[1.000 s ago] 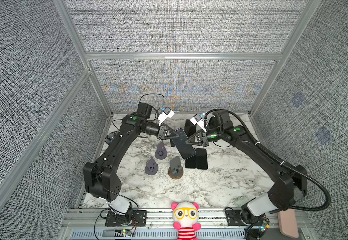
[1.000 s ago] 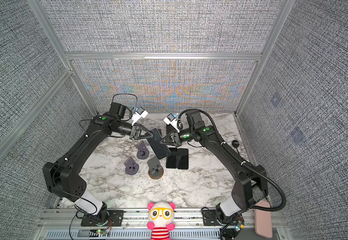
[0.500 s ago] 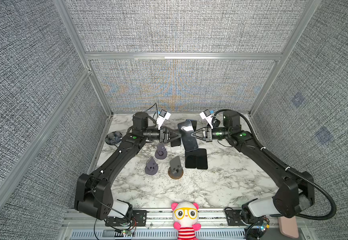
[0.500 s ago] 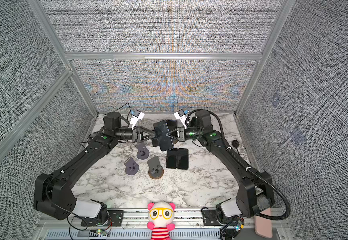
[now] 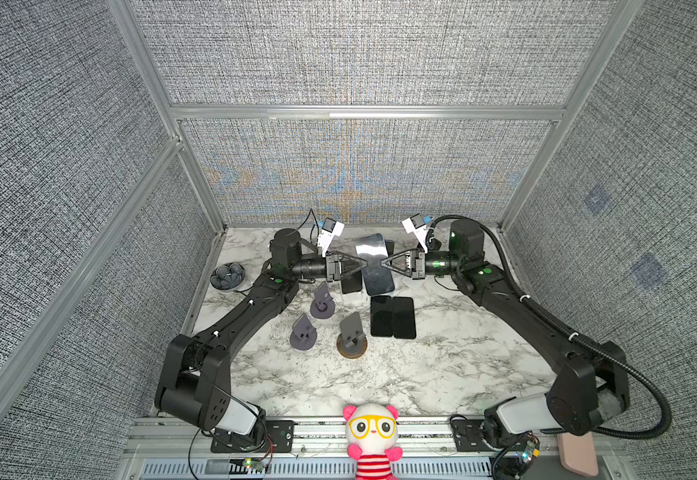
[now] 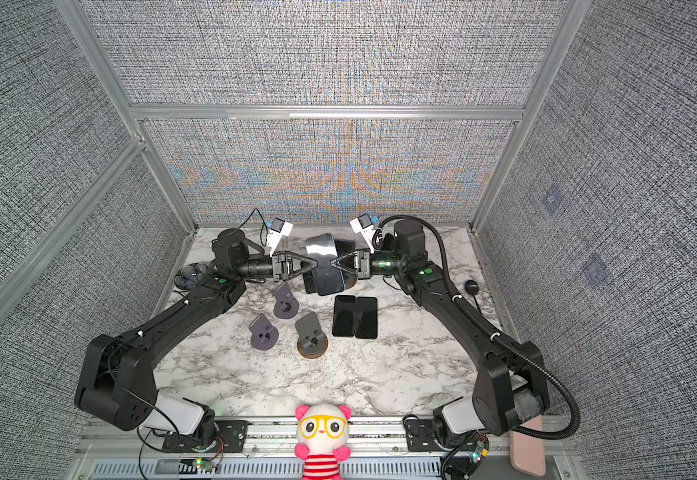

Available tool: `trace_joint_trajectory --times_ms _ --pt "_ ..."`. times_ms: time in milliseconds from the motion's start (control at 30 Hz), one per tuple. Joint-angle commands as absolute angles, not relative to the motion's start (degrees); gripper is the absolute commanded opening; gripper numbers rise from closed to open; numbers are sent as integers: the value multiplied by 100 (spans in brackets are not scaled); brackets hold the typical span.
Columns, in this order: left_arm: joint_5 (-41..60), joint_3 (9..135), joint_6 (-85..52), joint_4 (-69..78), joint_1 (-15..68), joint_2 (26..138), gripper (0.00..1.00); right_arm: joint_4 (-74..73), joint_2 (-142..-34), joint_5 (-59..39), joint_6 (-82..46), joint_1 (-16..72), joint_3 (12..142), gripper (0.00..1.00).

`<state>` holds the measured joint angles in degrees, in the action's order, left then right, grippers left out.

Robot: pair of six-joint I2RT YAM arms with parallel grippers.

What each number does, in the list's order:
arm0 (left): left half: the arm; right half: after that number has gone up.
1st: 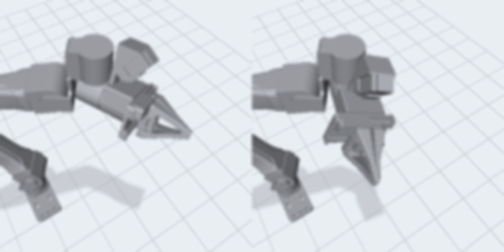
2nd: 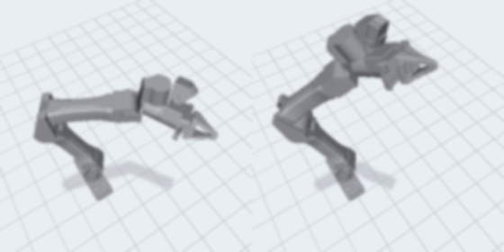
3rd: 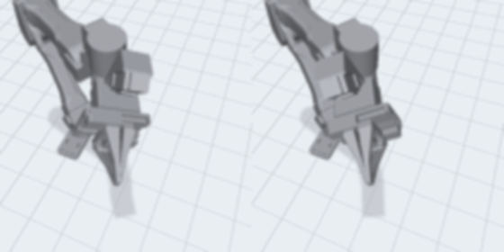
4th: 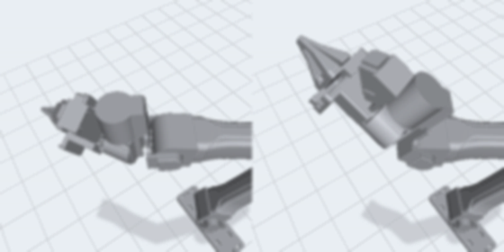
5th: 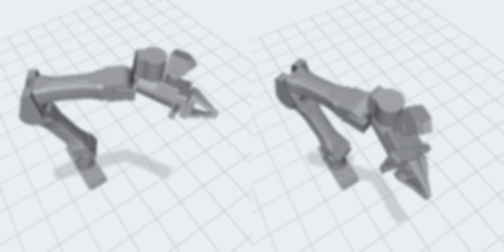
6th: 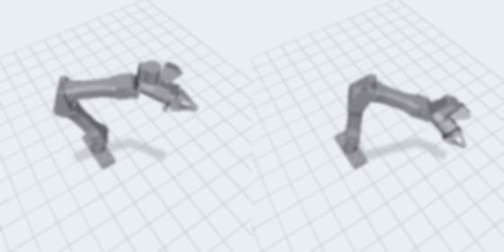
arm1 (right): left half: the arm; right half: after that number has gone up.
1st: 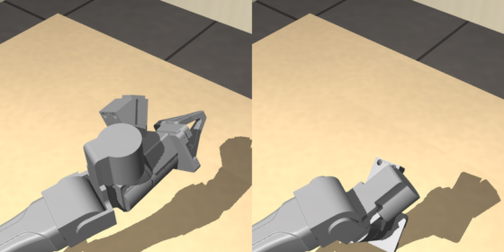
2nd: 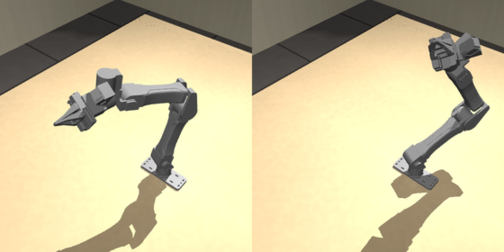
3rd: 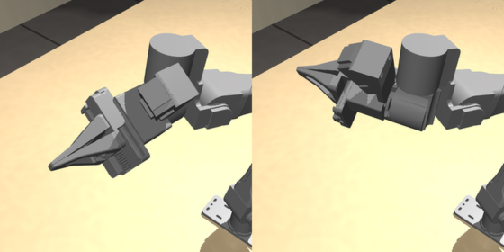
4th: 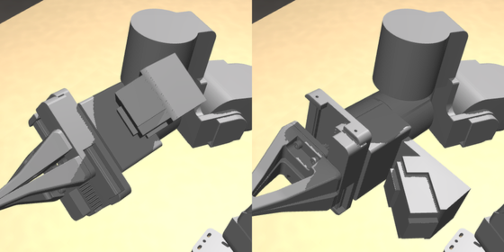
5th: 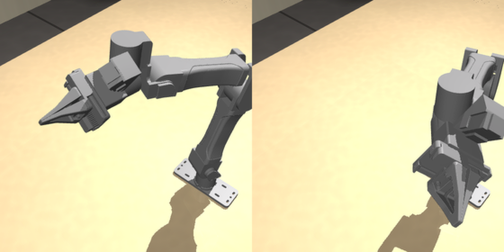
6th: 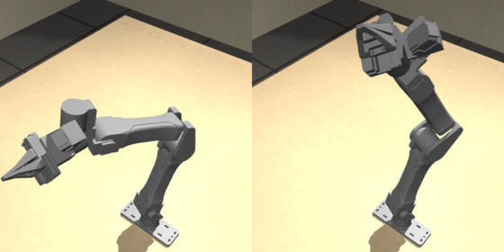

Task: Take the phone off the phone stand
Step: 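Grasp the blue-edged phone with the right gripper while the left gripper holds it, then carry the blue-edged phone down with the right gripper while the left gripper draws back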

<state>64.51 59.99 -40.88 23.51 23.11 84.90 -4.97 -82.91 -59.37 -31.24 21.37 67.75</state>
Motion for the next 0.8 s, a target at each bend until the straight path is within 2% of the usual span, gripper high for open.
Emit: trace_joint_trajectory --times_ms 0,67,100,167,267,300,467,567,633,700,767 --pt "6505 6029 -4052 2716 2339 8514 5 -703 -8337 -5869 -3288 2168 6768 0" --pt "6487 6047 -4059 2724 2338 8522 2 -702 -8373 -5901 -3330 2171 6759 3" --pt "6477 6062 -4056 2725 2342 8518 0 -681 -8397 -5942 -3352 2172 6750 12" --pt "6464 6081 -4045 2694 2342 8526 0 -631 -8443 -6029 -3369 2178 6750 21" --pt "6446 6099 -4017 2659 2343 8557 0 -510 -8463 -6073 -3336 2193 6741 25" --pt "6451 6104 -4008 2647 2343 8578 0 -477 -8480 -6082 -3330 2202 6737 24" --pt "6452 6126 -3997 2650 2355 8639 0 -270 -8404 -5974 -3149 2211 6755 7" --pt "6443 6152 -3893 2502 2350 8613 1 -73 -8332 -5892 -3023 2193 6798 2" --pt "6420 6191 -3780 2311 2355 8562 13 195 -8277 -5843 -2892 2162 6850 0" --pt "6391 6222 -3626 2067 2354 8500 32 662 -8171 -5725 -2652 2086 6928 0" --pt "6351 6240 -3436 1799 2341 8414 47 1258 -8087 -5654 -2370 1954 7023 0"
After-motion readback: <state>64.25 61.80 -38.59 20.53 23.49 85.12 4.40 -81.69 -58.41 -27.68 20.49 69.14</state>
